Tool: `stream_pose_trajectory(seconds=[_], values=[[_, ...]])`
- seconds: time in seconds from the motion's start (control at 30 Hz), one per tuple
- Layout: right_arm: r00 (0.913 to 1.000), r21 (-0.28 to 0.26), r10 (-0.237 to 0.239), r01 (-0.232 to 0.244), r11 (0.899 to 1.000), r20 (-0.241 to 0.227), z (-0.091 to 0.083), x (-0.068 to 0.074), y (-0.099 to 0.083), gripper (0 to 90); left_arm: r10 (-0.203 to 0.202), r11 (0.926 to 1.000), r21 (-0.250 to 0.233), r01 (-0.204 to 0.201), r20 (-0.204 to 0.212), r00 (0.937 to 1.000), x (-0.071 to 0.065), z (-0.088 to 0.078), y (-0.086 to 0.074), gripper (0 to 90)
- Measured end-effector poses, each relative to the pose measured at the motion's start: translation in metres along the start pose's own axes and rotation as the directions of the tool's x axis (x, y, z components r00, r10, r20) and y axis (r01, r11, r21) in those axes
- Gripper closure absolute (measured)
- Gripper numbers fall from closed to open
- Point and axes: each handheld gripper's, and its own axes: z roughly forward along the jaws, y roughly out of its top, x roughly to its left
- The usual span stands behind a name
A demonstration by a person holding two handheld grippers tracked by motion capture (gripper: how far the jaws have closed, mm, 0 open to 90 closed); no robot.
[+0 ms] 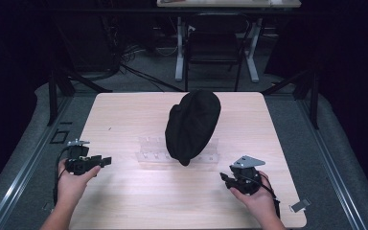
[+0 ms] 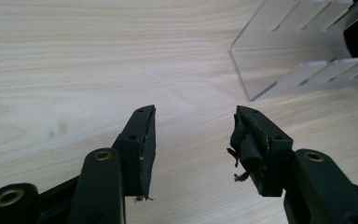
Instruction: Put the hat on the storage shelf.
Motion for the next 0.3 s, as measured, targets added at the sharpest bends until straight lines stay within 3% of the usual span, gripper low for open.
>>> stream_pose_trajectory(seconds=[0.3], values=[[0.9992, -0.011, 0.024, -0.024, 1.000, 0.032, -0.002, -0.007, -0.005, 50.6, 0.007, 0.9991, -0.042, -0.008, -0.008, 0.9999, -0.002, 0.002, -0.017, 49.2]])
